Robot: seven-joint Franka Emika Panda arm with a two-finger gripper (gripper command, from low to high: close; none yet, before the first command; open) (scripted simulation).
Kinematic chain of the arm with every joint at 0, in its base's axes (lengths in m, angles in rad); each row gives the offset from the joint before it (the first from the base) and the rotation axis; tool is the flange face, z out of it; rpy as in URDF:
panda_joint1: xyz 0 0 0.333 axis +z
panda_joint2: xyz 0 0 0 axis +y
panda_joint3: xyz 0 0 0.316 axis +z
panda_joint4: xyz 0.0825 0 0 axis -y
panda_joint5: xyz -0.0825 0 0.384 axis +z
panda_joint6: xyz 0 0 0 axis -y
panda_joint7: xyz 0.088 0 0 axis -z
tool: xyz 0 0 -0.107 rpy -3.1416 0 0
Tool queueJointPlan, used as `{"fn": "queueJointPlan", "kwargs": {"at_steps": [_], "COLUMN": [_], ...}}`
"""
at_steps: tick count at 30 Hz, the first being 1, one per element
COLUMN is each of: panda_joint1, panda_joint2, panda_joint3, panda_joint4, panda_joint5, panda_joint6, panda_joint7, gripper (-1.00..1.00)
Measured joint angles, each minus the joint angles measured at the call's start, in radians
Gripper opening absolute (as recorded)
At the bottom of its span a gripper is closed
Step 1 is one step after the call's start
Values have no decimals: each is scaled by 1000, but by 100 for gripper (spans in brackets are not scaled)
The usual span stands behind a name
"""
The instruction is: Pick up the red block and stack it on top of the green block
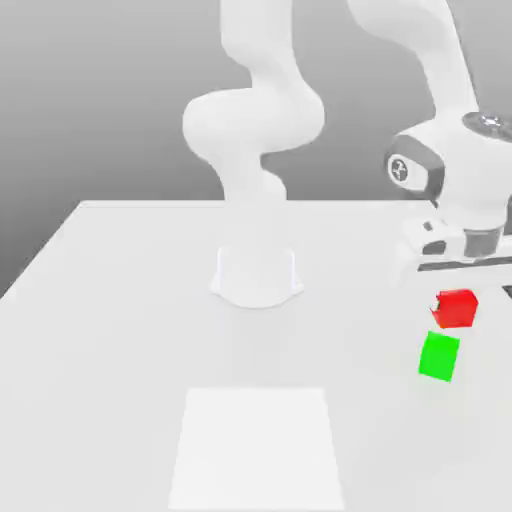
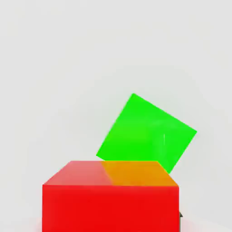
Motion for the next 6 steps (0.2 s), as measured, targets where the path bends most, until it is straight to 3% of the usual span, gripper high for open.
{"fn": "queueJointPlan", "kwargs": {"at_steps": [6], "panda_joint1": [-1], "panda_joint2": [49], "panda_joint3": [-17], "panda_joint4": [-2], "panda_joint5": [-73], "panda_joint6": [45], "panda_joint7": [51], "gripper": [-100]}}
